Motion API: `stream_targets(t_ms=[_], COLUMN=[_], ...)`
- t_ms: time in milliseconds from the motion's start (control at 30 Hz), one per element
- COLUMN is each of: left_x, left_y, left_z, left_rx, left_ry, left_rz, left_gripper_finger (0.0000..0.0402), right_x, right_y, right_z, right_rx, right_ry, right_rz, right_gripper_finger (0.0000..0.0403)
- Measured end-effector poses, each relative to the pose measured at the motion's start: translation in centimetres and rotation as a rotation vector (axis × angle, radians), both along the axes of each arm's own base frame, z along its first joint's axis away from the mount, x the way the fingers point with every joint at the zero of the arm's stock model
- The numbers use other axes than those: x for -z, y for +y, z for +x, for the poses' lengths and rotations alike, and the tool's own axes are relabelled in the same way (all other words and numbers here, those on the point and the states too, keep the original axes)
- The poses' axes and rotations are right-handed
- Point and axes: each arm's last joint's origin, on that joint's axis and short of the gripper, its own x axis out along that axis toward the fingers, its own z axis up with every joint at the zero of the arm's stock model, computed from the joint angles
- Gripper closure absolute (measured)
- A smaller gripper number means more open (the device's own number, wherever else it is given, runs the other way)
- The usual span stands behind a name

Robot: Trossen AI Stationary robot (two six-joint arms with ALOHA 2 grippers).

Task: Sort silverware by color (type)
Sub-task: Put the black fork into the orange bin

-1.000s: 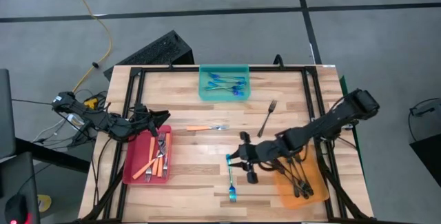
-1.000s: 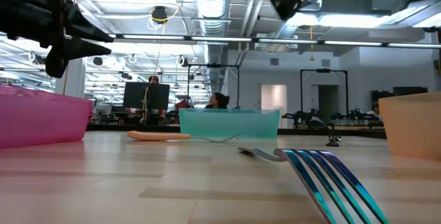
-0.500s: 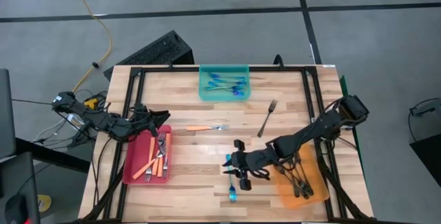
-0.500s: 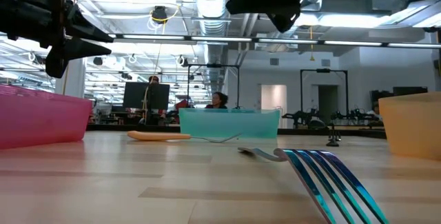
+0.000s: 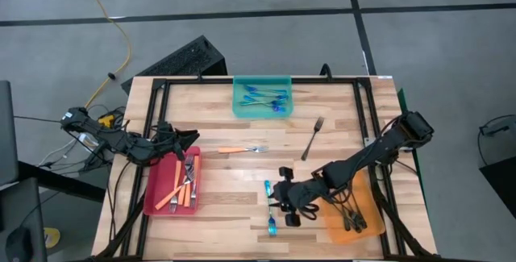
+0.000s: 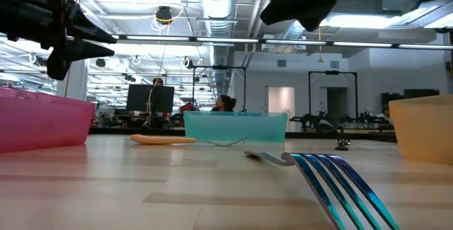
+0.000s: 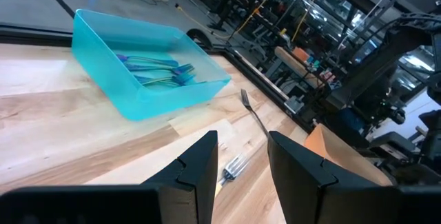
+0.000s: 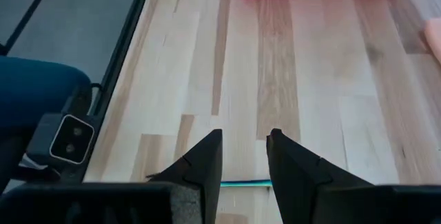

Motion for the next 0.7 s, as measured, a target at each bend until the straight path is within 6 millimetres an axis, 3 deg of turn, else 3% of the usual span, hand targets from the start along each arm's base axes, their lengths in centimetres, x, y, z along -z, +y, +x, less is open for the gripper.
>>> stream_targets(t_ms=[700], left_x=[0.0], left_y=[0.0], left_z=[0.0], left_rx=[0.0], left_ry=[-0.001], left_rz=[0.0], left_gripper_finger=[0.0289], right_x=[1.2], right_y=[-0.3], right_z=[-1.2], right_rx=[0.129], right_ry=[0.187], right_rz=[0.058], right_gripper_finger=[0.0267])
